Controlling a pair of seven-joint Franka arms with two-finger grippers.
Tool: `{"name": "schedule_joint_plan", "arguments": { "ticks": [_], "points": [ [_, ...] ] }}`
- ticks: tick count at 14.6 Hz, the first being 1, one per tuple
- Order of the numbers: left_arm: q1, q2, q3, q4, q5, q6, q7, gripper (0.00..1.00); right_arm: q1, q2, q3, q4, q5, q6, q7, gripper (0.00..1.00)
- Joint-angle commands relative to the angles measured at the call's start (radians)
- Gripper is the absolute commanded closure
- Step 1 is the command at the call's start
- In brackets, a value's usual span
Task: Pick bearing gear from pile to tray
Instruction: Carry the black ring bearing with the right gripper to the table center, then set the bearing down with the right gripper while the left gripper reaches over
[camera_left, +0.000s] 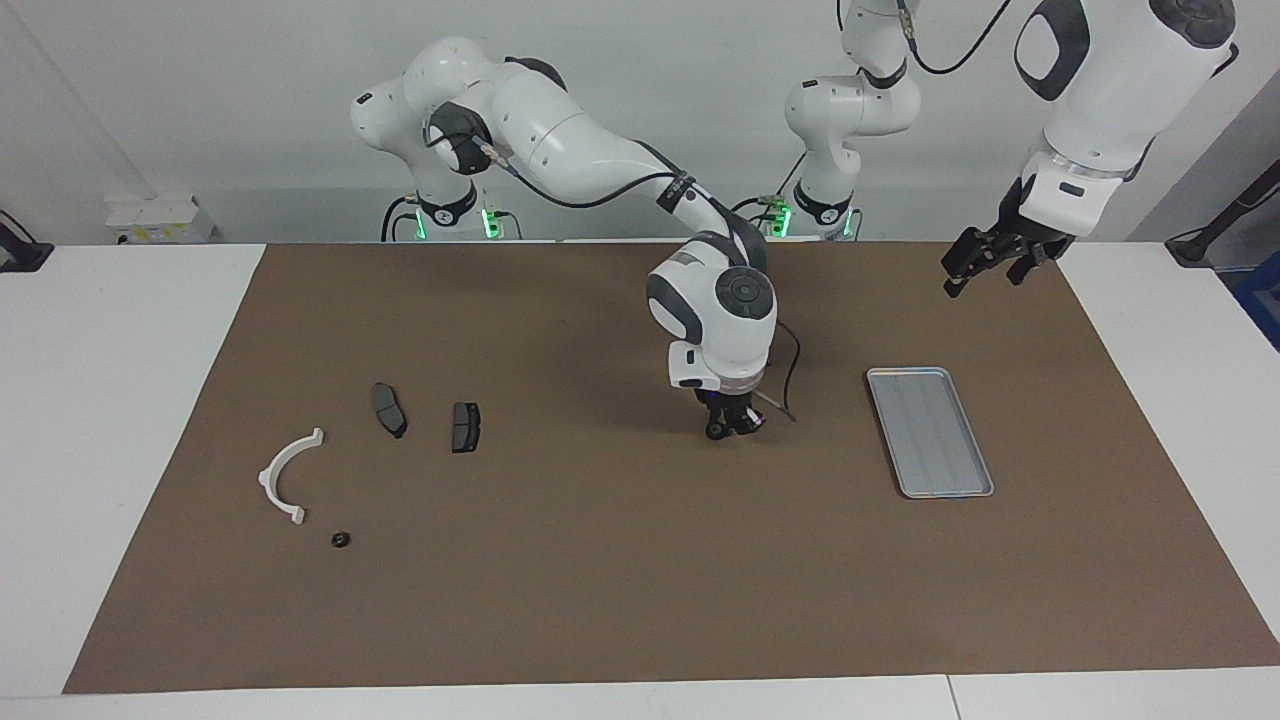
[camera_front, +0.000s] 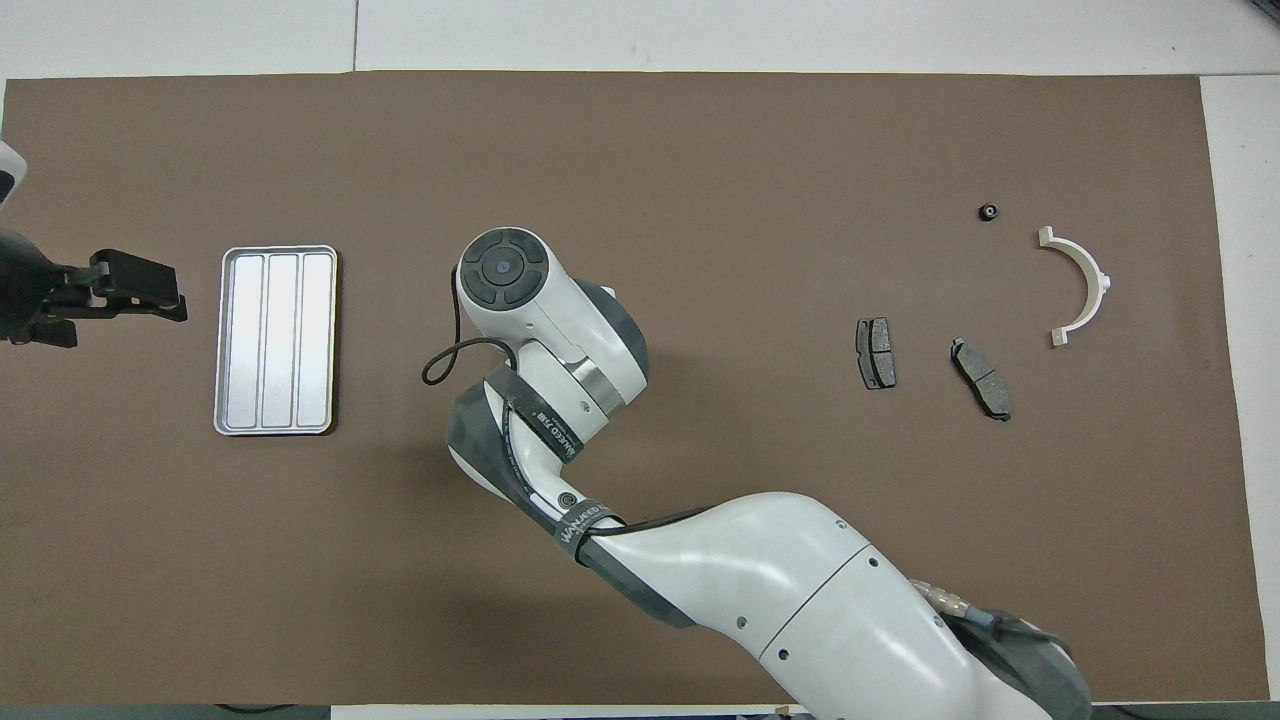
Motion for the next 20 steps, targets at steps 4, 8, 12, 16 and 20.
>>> {"name": "schedule_joint_plan", "arguments": {
  "ticks": [4,8,12,16,20],
  "points": [
    [0.007,-0.033,-0.002,-0.041,0.01,0.033,0.001,0.0,-0.057,-0.073,-0.002,0.015,0.022,-0.032,-0.062,0.0],
    [0.004,-0.03,-0.007,-0.041,0.001,0.059,-0.125,0.0,-0.182,-0.198,-0.002,0.012,0.042,-0.177,-0.413,0.0],
    [-0.094,0.031,-0.005,-0.03,-0.033,0.103,-0.175,0.0,-0.335,-0.261,-0.012,0.006,0.03,-0.316,-0.844,0.0],
    [-0.238,0.18,-0.004,0.023,-0.022,0.172,-0.351,0.0,-0.465,-0.276,-0.049,0.004,-0.01,-0.345,-1.208,0.0],
    [-0.323,0.331,-0.001,0.054,-0.013,0.304,-0.514,0.0,-0.58,-0.262,-0.051,-0.02,-0.068,-0.33,-1.461,0.0]
  ]
}}
